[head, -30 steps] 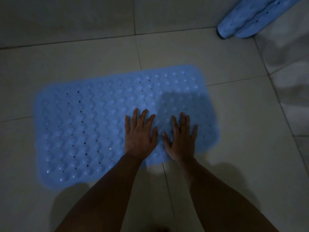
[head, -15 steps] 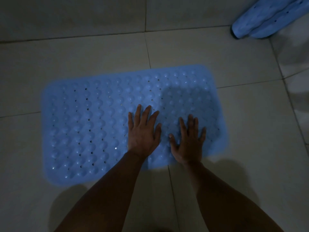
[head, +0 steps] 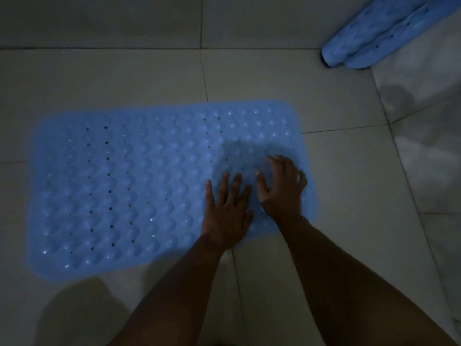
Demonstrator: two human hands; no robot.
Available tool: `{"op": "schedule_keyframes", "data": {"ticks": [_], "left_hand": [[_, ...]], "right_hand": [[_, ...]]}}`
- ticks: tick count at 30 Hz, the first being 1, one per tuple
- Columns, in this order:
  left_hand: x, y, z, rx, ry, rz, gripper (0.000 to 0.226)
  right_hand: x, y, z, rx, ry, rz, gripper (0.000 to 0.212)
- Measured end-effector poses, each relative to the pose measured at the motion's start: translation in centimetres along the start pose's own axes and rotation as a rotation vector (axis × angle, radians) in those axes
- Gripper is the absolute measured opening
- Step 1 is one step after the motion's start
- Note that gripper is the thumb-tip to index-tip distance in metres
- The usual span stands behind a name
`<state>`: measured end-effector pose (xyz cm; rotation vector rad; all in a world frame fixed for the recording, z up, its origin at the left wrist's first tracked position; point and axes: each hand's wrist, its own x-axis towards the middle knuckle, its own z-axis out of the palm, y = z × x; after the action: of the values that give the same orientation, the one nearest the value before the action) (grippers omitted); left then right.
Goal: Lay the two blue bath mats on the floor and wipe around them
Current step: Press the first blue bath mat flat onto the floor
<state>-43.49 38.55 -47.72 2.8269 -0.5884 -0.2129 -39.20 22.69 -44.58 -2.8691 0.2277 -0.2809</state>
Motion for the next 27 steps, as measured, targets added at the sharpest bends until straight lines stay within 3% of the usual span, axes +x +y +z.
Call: {"op": "schedule_keyframes", "data": {"ticks": [17, 21, 24, 27], "left_hand": [[0.6, 0.7, -0.1, 0.018, -0.109, -0.030, 0.087], [1.2, 0.1, -1.4, -0.184, -0.161, -0.030, 0.082], [0.6, -2.9, -3.1, -0.323, -0.033, -0.028, 0.063], [-2.5, -6.5, -5.2, -0.260, 0.052, -0.150, 0.057]], "right_hand": [[0.3, 2.0, -0.4, 0.039, -0.058, 0.052, 0.047], [0.1, -0.3, -1.5, 0.162, -0.088, 0.053, 0.049], [-1.0, -2.7, -1.8, 0.218, -0.133, 0.004, 0.049], [-2.9, -5.6, -1.3, 0.221, -0.149, -0.100, 0.047]]}}
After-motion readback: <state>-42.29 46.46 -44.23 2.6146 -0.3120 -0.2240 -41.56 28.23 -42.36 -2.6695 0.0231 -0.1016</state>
